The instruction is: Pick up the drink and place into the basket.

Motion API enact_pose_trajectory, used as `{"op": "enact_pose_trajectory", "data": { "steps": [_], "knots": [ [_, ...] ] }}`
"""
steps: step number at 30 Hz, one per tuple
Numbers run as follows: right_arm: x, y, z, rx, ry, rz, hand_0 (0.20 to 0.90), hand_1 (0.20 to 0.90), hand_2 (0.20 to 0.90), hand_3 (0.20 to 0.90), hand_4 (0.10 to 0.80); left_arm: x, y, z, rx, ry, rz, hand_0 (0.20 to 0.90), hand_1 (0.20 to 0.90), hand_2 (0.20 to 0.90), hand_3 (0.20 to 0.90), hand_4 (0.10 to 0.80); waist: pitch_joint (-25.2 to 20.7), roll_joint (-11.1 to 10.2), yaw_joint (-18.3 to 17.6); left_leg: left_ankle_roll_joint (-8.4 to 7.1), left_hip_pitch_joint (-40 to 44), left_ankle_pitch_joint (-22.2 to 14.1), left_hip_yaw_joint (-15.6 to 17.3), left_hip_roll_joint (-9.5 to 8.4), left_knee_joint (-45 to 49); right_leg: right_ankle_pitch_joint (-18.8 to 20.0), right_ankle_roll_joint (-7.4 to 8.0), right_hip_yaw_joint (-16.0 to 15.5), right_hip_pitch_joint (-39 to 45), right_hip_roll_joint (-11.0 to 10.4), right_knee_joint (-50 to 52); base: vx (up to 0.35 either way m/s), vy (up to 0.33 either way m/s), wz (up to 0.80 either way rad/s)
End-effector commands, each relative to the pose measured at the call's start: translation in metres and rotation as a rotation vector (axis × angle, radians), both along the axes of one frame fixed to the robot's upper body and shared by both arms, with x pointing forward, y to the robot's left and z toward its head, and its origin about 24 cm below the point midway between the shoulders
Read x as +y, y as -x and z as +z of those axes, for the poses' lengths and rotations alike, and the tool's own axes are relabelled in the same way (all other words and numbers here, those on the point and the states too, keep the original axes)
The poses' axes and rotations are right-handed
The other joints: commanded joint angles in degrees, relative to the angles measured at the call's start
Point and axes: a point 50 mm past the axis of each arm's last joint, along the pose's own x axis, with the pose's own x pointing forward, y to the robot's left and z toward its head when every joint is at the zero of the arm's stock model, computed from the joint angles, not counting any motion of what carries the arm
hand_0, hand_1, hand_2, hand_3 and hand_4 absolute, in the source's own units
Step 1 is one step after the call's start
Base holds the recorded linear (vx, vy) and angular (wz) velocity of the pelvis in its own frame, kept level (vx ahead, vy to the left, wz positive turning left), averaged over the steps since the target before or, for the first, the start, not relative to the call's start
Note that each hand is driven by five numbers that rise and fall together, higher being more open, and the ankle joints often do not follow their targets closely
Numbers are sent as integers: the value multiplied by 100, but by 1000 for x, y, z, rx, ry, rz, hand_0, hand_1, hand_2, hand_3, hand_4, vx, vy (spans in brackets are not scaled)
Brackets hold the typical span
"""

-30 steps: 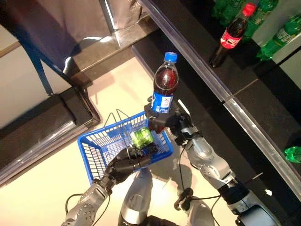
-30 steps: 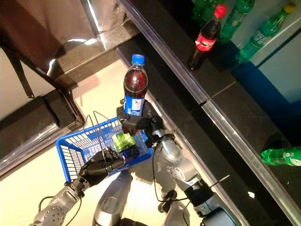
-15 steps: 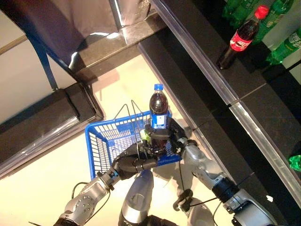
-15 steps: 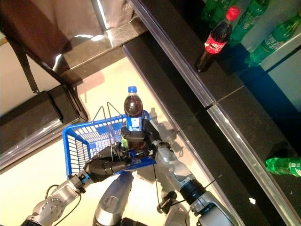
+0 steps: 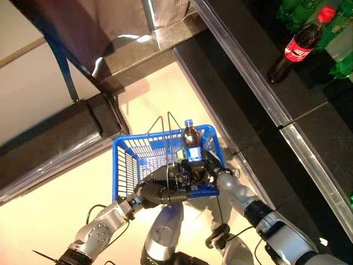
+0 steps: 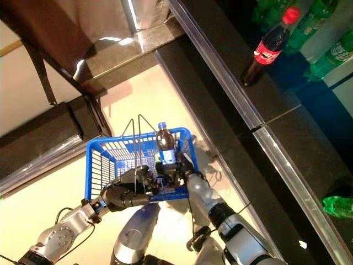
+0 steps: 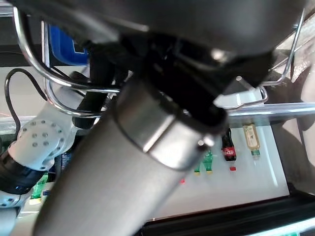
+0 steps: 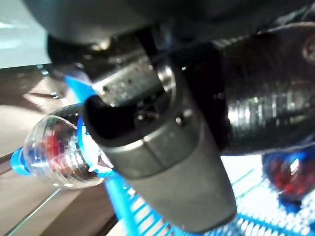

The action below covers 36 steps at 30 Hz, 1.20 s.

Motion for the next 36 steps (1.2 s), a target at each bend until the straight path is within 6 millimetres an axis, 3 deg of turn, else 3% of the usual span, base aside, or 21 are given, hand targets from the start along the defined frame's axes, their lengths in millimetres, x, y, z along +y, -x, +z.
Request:
{"op": "enact_pose_trajectory", "data": {
  "steps": [1,8,14,22,24,25,30,36],
  "knots": [
    [51,-24,56,-193,-91,232,300,300,300,200,100,-57,28,139,-724,535,-500,300,300,300,200,100,-261,454,85,444,-72,244,-32,-195,-71,636,-532,128,-199,99,139,0,0,0],
    [56,-13,32,-194,204,409,300,300,300,200,100,-60,30,141,-735,515,-526,300,300,300,200,100,-196,459,126,463,-110,263,-15,-199,-90,698,-466,132,-254,54,121,6,-11,4],
    [51,-17,30,-358,691,583,300,300,300,200,100,-67,33,144,-740,508,-527,300,300,300,200,100,-157,462,141,490,-202,279,35,-204,-63,731,-422,188,-389,25,183,0,0,0],
    [35,-25,23,-291,803,487,300,300,300,200,100,-75,34,148,-729,517,-510,300,300,300,200,100,-149,477,155,511,-244,304,56,-181,-113,784,-395,192,-461,12,154,0,0,0],
    [31,-26,21,-274,793,450,731,731,731,702,602,-76,34,150,-726,516,-507,300,300,300,200,100,-149,482,159,518,-249,310,58,-178,-121,793,-390,181,-473,5,157,0,0,0],
    [28,-26,19,-248,776,415,900,900,900,900,800,-77,34,151,-723,515,-506,300,300,300,200,100,-149,484,159,521,-272,308,58,-176,-111,803,-382,174,-510,-8,182,0,0,0],
    [22,-27,17,-219,698,325,900,900,900,900,800,-77,32,152,-707,509,-488,300,300,300,200,100,-149,474,143,522,-259,314,67,-152,-152,826,-371,162,-525,-4,166,0,0,0],
    [20,-29,31,-277,563,213,900,900,900,900,800,-72,26,149,-697,506,-437,300,300,300,200,100,-149,416,38,507,-206,303,106,-91,-195,842,-370,185,-528,29,138,0,0,0]
  ]
}}
